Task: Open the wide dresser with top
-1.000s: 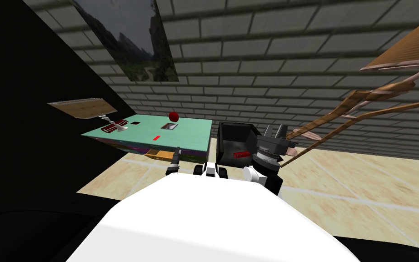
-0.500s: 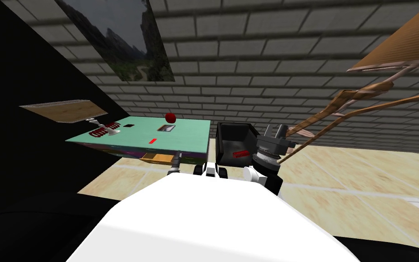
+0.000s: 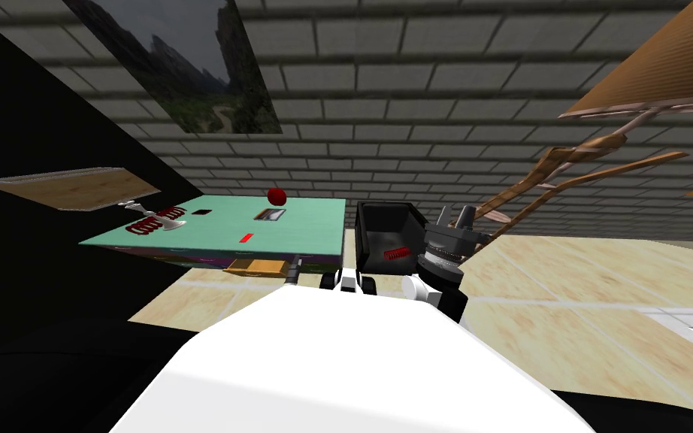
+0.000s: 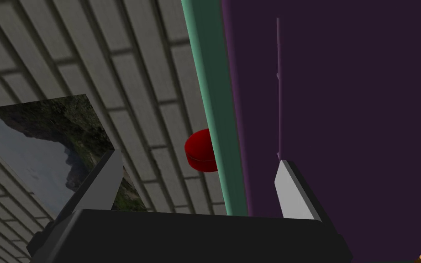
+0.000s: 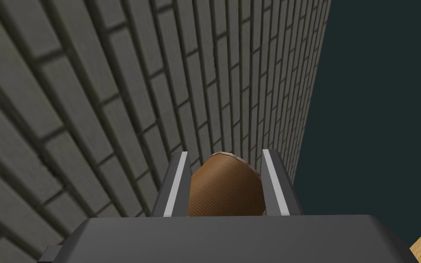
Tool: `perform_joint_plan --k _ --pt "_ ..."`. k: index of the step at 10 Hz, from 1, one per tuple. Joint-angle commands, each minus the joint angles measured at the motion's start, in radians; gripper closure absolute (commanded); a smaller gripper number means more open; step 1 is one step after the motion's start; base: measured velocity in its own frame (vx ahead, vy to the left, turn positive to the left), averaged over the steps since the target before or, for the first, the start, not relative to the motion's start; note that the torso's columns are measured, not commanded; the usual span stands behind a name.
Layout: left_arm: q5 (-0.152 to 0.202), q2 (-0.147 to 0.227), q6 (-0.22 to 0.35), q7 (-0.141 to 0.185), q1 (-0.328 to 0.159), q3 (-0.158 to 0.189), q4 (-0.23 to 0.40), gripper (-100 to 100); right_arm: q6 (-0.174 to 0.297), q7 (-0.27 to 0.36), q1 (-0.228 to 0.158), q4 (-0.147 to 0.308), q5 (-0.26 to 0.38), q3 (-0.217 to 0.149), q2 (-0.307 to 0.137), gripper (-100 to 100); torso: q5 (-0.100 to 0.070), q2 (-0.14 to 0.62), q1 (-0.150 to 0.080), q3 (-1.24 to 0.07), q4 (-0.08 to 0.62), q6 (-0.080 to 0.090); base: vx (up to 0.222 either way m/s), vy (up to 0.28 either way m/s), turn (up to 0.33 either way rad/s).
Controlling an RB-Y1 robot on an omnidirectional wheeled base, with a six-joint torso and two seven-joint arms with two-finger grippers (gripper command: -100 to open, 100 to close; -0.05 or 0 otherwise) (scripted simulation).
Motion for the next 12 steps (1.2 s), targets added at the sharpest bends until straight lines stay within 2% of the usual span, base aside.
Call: perform_joint_plan --k 1,4,12 --pt "-0.008 -0.007 -0.025 -0.002 -0.006 0.002 0.066 -100 0.0 0.0 0.0 0.0 0.0 0.0 0.0 0 0.0 -0.001 -0.001 0.0 0.0 0.0 -0.01 0.017 -0.049" --pt "-0.017 -0.014 -0.064 -0.002 -0.017 0.008 0.157 -100 0.0 0.0 0.0 0.0 0.0 0.0 0.0 0 0.0 -0.003 0.0 -0.001 -0.001 0.0 -0.015 0.023 -0.064" --pt "-0.017 -0.014 -0.064 -0.002 -0.017 0.008 0.157 -100 0.0 0.0 0.0 0.0 0.0 0.0 0.0 0 0.0 -0.002 0.0 -0.001 0.0 0.0 0.0 0.001 -0.002"
